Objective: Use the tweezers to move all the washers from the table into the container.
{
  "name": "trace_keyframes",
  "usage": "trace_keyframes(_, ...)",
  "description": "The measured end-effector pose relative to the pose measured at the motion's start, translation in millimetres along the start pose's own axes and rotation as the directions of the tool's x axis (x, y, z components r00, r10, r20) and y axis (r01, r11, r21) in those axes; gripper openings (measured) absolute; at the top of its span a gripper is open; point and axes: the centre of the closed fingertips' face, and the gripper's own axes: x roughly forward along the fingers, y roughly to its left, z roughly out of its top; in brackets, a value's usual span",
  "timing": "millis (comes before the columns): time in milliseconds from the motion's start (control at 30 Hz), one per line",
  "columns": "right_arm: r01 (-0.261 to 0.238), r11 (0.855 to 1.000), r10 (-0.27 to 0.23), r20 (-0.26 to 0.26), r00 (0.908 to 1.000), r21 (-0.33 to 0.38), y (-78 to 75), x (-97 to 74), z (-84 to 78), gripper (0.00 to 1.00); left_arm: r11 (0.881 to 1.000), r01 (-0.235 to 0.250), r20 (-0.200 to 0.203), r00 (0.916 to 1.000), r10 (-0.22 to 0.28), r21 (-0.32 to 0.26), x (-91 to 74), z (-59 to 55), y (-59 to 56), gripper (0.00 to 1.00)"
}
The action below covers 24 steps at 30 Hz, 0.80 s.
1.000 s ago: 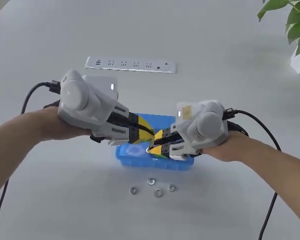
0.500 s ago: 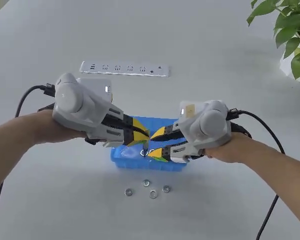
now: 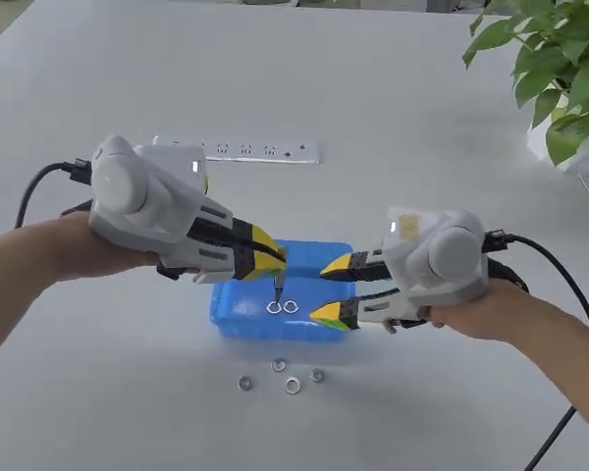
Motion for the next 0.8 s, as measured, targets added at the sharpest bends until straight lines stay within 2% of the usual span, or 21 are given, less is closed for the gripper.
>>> trace_keyframes(300,0.051,0.998,-0.051,0.000,0.9987,0.037,7.8,-24.3,-6.3,0.39,1.000,-0.005,0.013,0.9999,0.005,0.014,-9.8,18.1,-12.1,0.06)
trace_keyframes(600,0.079,0.994,-0.080,0.004,0.9968,0.071,19.7,-39.9,-13.2,0.45,1.000,-0.005,0.018,0.9998,0.004,0.022,-15.8,27.9,-25.7,0.06)
trace_keyframes(800,0.100,0.991,-0.101,0.003,0.9949,0.092,27.0,-46.1,-18.0,0.53,1.000,0.004,0.027,0.9996,-0.005,0.027,-16.8,33.3,-38.2,0.06)
